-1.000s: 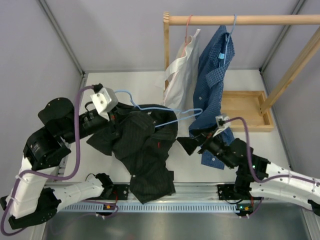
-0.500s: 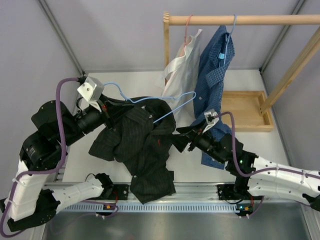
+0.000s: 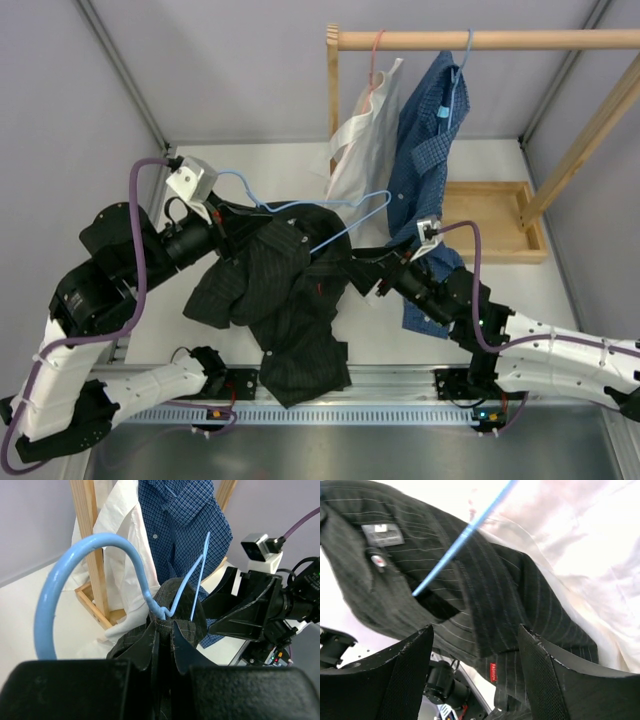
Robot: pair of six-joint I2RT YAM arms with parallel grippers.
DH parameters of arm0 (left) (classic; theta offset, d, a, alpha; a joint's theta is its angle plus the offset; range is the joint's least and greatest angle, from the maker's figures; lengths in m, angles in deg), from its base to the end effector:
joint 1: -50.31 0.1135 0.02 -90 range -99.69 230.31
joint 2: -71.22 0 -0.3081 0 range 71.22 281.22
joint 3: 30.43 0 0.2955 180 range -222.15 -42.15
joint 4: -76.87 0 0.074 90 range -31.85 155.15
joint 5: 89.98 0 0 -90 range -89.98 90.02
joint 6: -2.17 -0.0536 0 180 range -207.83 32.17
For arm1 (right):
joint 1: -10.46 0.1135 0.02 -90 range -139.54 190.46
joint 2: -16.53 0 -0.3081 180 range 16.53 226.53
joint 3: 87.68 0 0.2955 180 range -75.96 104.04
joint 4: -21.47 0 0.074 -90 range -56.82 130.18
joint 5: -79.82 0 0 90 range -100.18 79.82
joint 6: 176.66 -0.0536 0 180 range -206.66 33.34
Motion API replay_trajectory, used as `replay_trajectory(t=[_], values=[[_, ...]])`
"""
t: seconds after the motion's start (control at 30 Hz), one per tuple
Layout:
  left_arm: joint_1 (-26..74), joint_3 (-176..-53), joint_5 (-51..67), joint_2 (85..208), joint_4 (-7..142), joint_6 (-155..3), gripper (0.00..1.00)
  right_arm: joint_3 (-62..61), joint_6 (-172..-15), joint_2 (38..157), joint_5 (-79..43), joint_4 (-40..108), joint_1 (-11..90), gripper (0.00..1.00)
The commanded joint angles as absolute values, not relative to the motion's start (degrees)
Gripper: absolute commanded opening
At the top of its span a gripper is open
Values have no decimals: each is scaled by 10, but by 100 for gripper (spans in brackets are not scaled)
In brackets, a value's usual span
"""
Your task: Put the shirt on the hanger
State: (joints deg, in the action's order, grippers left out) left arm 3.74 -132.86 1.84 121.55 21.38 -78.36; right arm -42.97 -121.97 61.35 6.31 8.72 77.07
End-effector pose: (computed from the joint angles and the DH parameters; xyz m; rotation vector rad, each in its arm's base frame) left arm 0.0896 -0.0972 0.5763 0.5606 1.5911 -0.7705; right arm 0.1010 0.1953 0.3575 -0.1394 1.4774 1.2834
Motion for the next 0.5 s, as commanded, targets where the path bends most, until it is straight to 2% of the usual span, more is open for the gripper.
replay_trajectory(t=[0.0, 0.1, 0.13, 0.23, 0.37, 0.47], values=[[38, -1338, 5, 1202, 244, -759, 0, -427, -1262, 614, 98, 65, 783, 66], [38, -1333, -30, 1202, 245, -752, 0, -453, -1297, 602, 130, 52, 803, 62], [38, -1330, -31, 1203, 246, -750, 0, -463, -1315, 602, 131, 45, 807, 58], [38, -1325, -24, 1204, 251, -748, 0, -474, -1351, 623, 113, 8, 809, 55], [38, -1305, -5, 1200, 268, -740, 0, -464, -1367, 672, 107, -31, 809, 55], [38, -1292, -2, 1192, 275, -736, 0, -456, -1346, 680, 157, -50, 810, 55]])
